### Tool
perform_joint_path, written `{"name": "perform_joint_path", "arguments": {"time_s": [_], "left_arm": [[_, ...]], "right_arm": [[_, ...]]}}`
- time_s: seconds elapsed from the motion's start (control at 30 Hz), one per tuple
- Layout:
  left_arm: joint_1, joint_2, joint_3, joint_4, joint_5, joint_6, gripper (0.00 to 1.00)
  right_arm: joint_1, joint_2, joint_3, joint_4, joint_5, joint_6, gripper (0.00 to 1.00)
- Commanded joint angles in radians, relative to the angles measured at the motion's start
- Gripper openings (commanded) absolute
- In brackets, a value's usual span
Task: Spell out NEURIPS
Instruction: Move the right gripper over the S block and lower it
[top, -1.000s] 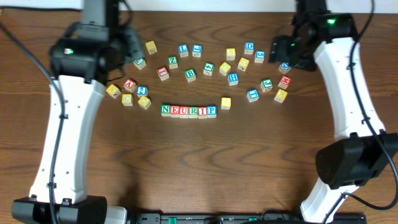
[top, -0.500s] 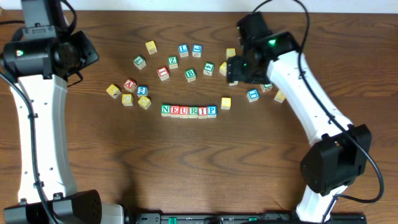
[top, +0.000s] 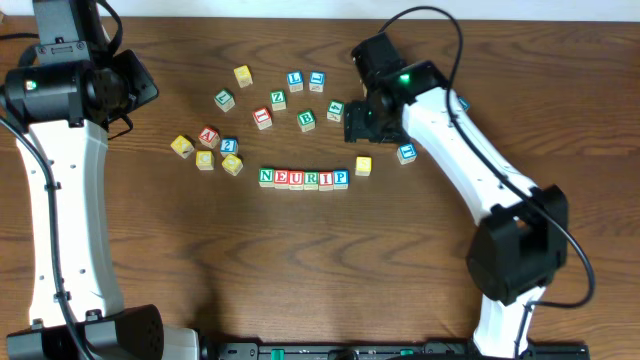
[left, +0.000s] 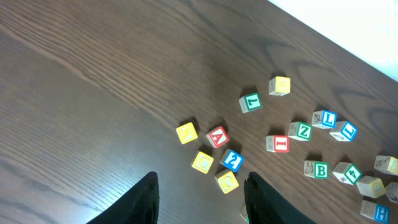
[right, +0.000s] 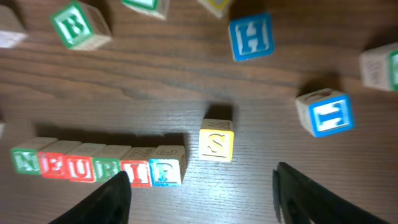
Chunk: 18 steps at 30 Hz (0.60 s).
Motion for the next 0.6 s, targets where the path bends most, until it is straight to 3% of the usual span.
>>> {"name": "perform_joint_path", "arguments": {"time_s": [0.0,0.57], "left_arm": [[0.001,0.006,-0.012,-0.006,-0.006,0.014,0.44],[0.001,0.021,-0.014,-0.011,-0.006,0.014,0.45]], "right_arm": [[0.019,0.043,-0.006,-0.005,-0.004,0.025,0.67],[0.018,0.121,-0.007,-0.014,-0.004,0.051,0.66]]}}
